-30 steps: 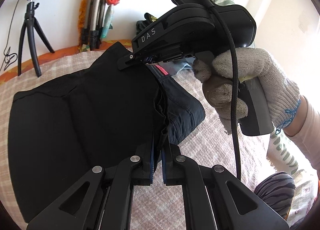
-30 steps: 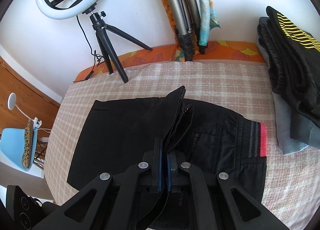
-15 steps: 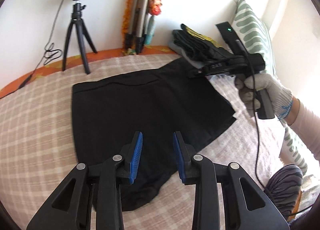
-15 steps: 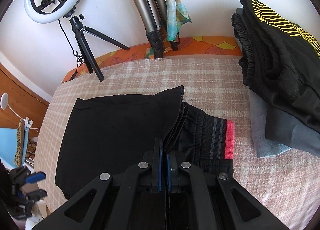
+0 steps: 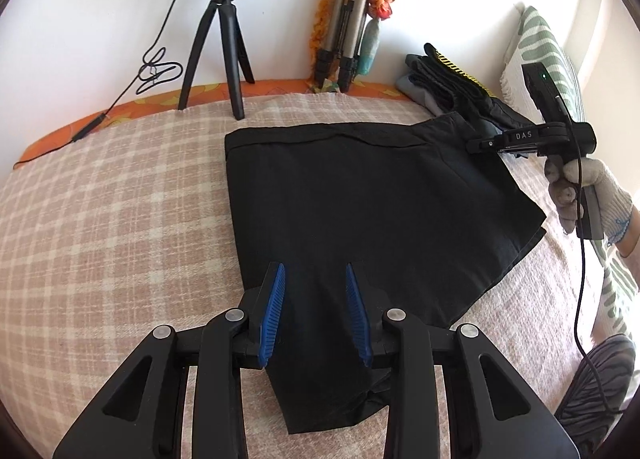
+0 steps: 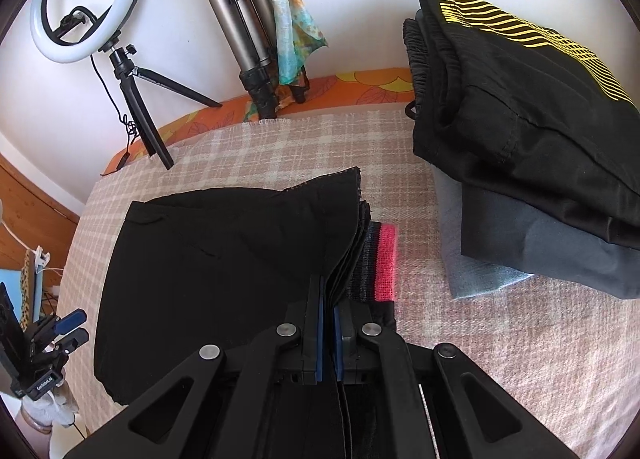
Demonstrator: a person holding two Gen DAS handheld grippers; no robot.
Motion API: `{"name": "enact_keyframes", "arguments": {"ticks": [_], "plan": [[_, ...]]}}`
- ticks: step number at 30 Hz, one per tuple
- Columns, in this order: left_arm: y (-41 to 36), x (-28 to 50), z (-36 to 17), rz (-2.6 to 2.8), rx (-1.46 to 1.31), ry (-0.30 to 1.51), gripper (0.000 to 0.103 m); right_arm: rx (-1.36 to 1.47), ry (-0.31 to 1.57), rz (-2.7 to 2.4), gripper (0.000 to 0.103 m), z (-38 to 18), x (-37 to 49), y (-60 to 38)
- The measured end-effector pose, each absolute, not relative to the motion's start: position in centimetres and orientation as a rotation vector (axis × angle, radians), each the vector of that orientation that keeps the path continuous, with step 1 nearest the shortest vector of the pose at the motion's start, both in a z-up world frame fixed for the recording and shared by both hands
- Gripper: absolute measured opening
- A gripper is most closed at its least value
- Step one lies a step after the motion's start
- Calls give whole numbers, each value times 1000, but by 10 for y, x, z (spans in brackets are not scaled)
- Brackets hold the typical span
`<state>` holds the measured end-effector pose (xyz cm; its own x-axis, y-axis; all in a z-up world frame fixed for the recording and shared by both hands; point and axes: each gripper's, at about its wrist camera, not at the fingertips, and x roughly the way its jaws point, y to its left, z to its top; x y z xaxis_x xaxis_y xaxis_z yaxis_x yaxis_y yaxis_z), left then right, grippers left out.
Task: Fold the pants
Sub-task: 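Lower the folded leg ends onto the pants and open both tools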
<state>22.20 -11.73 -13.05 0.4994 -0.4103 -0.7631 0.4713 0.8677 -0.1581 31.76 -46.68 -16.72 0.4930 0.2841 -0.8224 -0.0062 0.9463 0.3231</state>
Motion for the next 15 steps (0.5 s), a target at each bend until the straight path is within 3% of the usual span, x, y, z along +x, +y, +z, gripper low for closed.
{"name": "enact_keyframes", "arguments": {"ticks": [7, 8, 11, 15], "plan": [[-126, 224, -154, -511, 165, 944, 30, 231, 1057, 158, 5, -173, 322, -463], [-125, 224, -157, -507, 167, 951, 30, 218, 1053, 151, 7, -173, 321, -463], [-124, 223, -160, -510, 164, 955, 30, 172, 1027, 89, 28, -165, 315, -466], [-123, 224, -162, -515, 158, 955, 30, 129, 935, 78, 32, -143, 300, -462]]}}
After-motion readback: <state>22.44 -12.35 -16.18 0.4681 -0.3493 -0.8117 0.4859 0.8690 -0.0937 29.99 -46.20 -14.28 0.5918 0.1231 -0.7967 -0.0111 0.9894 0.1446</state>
